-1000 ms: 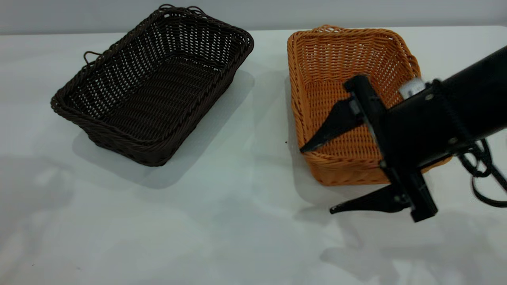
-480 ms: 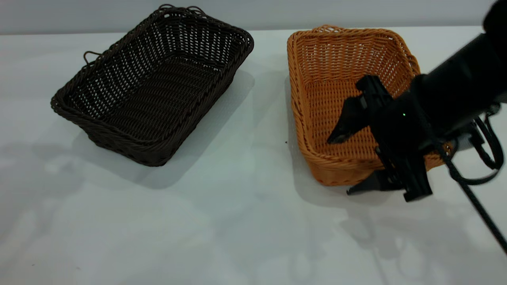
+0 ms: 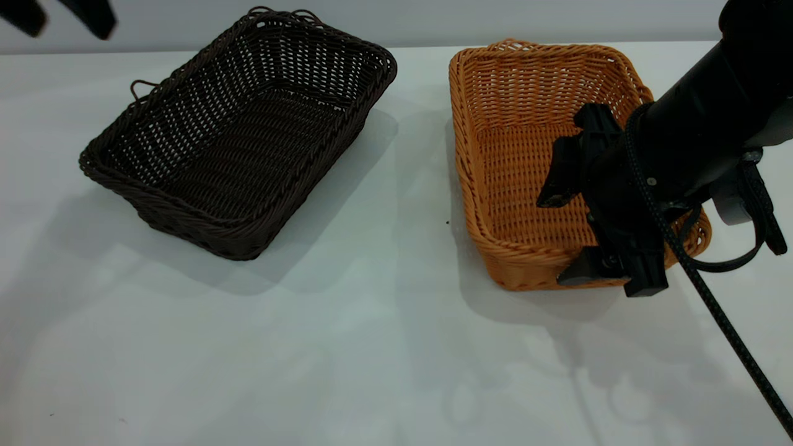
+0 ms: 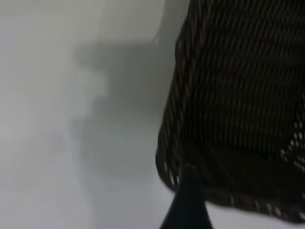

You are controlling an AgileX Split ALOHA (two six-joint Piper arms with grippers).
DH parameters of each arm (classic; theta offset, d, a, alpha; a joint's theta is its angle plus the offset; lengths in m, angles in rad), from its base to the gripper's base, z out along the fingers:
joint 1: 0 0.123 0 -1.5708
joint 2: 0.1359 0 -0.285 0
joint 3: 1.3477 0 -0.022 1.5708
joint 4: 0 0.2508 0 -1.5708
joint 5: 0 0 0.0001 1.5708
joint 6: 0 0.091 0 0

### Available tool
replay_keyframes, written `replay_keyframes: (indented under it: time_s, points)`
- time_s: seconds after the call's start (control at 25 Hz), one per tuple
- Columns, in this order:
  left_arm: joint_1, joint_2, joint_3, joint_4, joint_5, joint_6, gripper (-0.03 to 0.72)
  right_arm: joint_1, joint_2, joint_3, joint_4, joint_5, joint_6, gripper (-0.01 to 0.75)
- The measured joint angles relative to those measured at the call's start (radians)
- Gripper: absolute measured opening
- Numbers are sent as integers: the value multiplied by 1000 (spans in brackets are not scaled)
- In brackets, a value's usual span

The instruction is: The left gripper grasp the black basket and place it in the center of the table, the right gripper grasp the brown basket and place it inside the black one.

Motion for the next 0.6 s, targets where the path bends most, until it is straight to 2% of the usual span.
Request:
replay_keyframes:
  time_s: [0.32, 0.6]
  points:
    - [-1, 235, -272, 41, 50, 1, 543, 0, 0, 0, 0, -10, 1, 583]
    - [-9, 410, -379, 24, 45, 3, 543, 0, 0, 0, 0, -17, 0, 583]
